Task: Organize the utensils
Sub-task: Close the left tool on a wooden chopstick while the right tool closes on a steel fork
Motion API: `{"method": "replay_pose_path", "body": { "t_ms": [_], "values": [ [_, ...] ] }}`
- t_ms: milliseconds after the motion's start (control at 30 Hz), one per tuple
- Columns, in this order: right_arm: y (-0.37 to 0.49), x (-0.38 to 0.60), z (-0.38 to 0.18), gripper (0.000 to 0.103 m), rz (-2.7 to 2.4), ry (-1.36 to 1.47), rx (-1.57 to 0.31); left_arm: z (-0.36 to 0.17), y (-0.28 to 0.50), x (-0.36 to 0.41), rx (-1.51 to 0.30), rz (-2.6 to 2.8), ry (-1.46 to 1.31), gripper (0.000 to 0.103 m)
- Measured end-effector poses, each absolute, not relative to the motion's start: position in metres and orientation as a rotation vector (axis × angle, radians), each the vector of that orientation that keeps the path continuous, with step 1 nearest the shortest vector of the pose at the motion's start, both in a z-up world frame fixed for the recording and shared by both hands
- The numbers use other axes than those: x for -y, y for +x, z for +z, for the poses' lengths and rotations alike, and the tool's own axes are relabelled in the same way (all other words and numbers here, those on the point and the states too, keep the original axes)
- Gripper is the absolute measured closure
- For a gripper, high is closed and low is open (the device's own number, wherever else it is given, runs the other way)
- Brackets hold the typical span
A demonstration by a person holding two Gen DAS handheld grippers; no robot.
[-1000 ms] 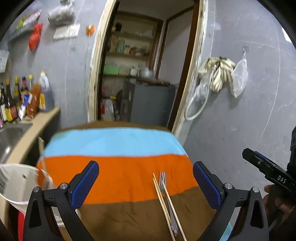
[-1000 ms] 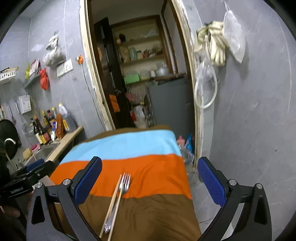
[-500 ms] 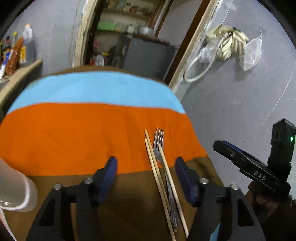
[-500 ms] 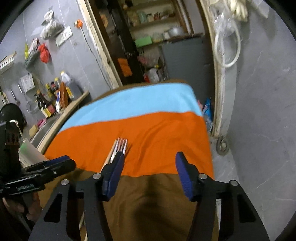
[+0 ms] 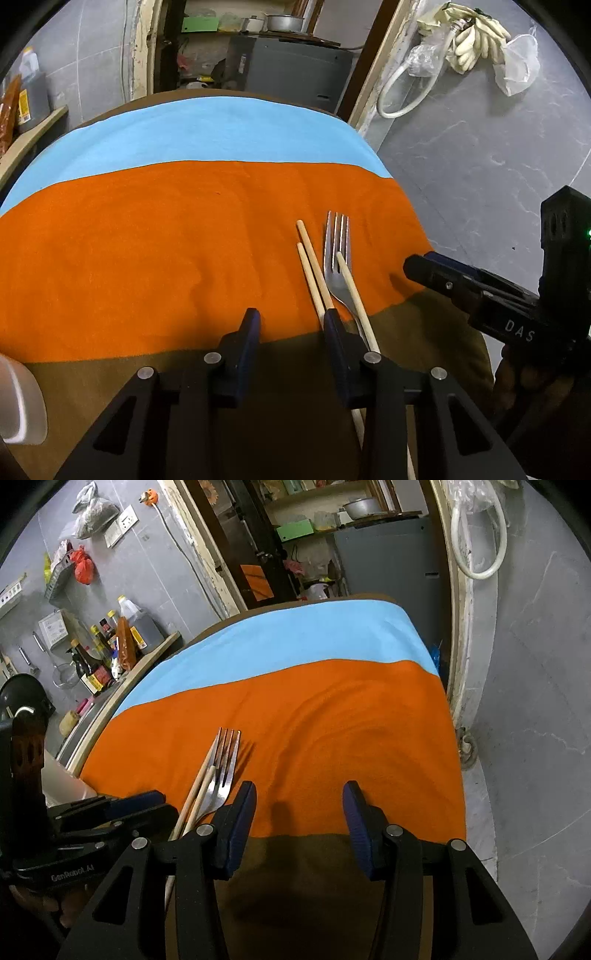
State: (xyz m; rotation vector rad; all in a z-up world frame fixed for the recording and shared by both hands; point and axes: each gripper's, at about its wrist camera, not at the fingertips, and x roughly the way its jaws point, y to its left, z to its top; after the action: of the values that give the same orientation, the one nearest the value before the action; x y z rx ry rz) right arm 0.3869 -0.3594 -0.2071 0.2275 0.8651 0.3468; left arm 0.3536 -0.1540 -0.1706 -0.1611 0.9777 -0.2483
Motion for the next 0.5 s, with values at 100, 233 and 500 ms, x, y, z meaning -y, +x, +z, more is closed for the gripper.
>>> {"method": "replay_pose_path", "body": {
  "t_ms": [100, 233, 500],
  "values": [
    [0.39, 0.359, -0.206, 0.06, 0.36, 0.222, -0.864, -0.169, 0.359, 0.158, -0.99, -0.243, -0.153, 0.069],
    [0.398, 0.359, -0.206, 0.06, 0.388, 0.223, -0.861, -0.165, 0.363, 0.159, -1.01, -0.24, -0.147, 0.069],
    [0.419, 0.347, -0.207, 0.07, 0.518, 0.22, -0.884, -0.163, 0.365, 0.172, -1.04, -0.239, -0.083, 0.07]
  ]
}}
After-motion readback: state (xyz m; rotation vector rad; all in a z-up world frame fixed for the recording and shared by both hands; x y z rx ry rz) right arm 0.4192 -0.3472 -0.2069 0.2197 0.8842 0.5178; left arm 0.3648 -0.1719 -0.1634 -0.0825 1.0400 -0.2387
